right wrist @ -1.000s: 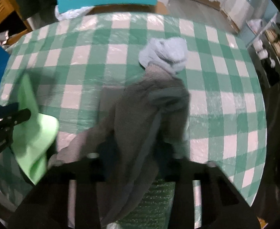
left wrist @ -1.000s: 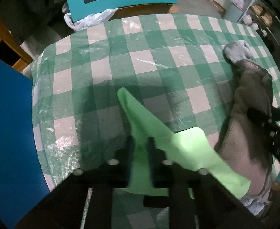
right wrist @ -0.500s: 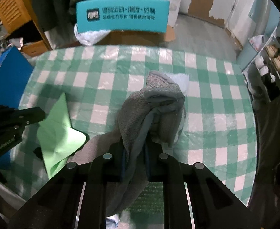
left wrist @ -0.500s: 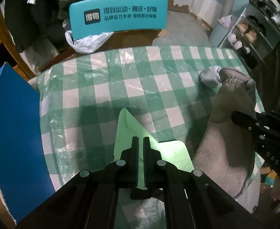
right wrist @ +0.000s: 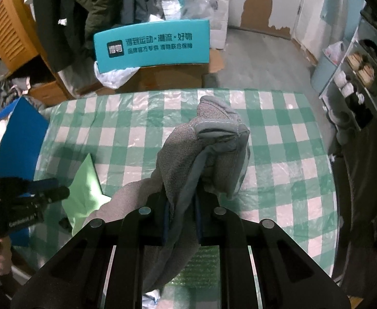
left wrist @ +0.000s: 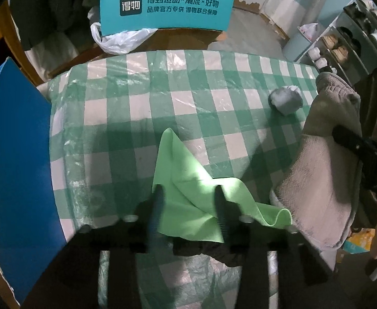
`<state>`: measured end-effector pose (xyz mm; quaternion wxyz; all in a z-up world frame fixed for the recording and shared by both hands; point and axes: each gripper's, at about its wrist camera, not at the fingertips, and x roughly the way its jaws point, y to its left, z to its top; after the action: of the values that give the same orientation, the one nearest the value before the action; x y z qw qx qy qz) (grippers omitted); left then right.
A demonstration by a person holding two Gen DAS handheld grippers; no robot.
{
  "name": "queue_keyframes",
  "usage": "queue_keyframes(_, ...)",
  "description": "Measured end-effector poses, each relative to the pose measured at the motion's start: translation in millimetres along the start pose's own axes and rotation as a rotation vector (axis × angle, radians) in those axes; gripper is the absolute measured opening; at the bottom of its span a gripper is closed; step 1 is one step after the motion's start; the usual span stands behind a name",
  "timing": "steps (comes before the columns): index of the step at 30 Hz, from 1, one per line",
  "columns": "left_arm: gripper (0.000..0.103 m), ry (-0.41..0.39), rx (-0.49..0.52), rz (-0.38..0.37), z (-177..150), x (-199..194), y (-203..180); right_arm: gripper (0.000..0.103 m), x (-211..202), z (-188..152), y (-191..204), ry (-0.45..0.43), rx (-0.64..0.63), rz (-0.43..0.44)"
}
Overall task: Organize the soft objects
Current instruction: 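Lift the green cloth with the left gripper while the right gripper holds the grey mitt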
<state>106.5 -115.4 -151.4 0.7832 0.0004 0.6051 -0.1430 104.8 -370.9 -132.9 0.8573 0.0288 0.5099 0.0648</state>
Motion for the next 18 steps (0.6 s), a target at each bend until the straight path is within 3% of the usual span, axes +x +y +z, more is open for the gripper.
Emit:
queue_keyframes(7, 0.076, 0.001, -0.020, 0.014, 2.1, 2.5, 1.2, 0.013, 10.7, -1.0, -10.1, 0.025, 0.039, 0.012)
queue_keyframes(13, 0.083, 0.070, -0.025, -0.031, -6.7, 8.7, -2.9, 0.013, 23.3, -3.2, -16.7, 0.055, 0.059, 0.011)
queue_keyframes(18, 0.085, 0.051, 0.024, 0.023, -7.4, 14.8, -9.8, 0.013, 27.3, -5.8, -20.5, 0.063, 0.062, -0.003)
